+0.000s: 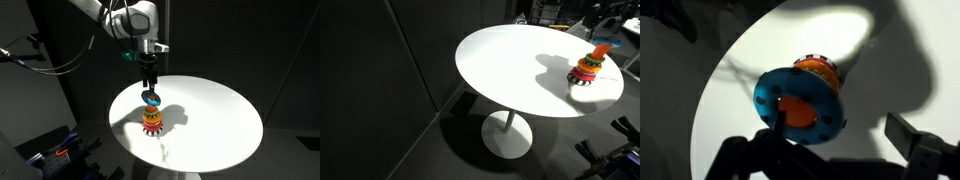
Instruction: Put the blue ring on the stack
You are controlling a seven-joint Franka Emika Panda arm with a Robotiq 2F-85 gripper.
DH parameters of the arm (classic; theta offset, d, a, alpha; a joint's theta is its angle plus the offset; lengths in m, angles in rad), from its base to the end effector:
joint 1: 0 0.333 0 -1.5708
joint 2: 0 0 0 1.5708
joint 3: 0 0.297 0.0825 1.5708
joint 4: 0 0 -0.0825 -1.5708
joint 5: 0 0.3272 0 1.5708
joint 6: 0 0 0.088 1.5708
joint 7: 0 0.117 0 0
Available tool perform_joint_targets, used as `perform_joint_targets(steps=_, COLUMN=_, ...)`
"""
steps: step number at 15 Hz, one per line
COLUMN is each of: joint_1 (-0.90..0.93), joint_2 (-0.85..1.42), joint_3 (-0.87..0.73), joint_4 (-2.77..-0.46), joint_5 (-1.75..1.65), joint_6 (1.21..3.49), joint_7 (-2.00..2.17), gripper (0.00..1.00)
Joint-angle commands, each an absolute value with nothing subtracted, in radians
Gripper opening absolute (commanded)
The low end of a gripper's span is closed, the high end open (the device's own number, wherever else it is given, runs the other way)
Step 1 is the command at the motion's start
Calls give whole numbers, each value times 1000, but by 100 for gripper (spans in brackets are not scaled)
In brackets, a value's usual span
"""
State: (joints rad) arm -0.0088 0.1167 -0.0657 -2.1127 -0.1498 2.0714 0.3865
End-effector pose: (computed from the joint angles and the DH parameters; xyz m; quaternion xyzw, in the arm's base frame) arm 0.4927 -0.0454 0.3547 0.9769 -0.1872 -0.0674 0.0778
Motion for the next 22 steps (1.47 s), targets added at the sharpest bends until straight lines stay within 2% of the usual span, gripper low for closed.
perform_joint_targets(steps=1, joint_1=-14, joint_2=70, joint_3=-59, joint_4=-2153, joint_5=-132, joint_6=2078, joint_7=349, gripper=100)
perform_joint_targets(steps=22, joint_1=-23, joint_2=23, joint_3=-50, joint_4=-2242, joint_5=-79, joint_6=2097, joint_7=237, gripper=100)
